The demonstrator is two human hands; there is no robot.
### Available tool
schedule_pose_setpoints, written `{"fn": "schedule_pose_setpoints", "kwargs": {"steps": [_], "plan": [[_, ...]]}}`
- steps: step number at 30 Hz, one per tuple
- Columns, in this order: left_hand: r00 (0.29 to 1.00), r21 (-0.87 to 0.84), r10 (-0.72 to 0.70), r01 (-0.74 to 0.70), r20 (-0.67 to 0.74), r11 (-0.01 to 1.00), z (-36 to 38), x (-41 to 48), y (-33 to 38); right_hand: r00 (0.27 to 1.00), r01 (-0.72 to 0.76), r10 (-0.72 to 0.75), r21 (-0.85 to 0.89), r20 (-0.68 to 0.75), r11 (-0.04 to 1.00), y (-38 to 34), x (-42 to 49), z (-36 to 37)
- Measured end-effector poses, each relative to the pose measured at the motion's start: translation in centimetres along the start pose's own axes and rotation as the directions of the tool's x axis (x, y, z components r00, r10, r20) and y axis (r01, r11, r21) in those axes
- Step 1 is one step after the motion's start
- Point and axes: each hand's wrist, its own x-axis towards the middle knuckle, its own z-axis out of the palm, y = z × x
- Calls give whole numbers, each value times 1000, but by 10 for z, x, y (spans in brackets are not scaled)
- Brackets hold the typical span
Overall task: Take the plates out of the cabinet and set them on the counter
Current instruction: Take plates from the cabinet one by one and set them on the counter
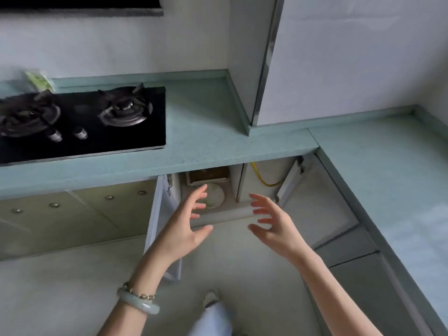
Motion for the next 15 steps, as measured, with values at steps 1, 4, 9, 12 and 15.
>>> {"fn": "schedule_pose_setpoints", "kwargs": {"steps": [1, 4, 9, 12, 15], "plan": [[1000, 0, -15, 15, -20, 1000, -1, 2, -4, 1000, 15, -14, -6, 22, 1000, 2, 9, 2], [995, -11, -70, 69, -77, 998, -3, 14, -23, 994, 51, -49, -12, 95, 999, 9, 46, 10], [982, -34, -127, 124, -138, 992, 1, 48, -46, 984, 76, -70, -29, 164, 997, 21, 103, 14], [973, -43, -165, 161, -161, 986, 2, 80, -57, 977, 86, -76, -39, 201, 996, 32, 143, 12], [964, -46, -196, 191, -181, 980, 1, 103, -69, 970, 104, -80, -94, 227, 990, 46, 177, 12]]}}
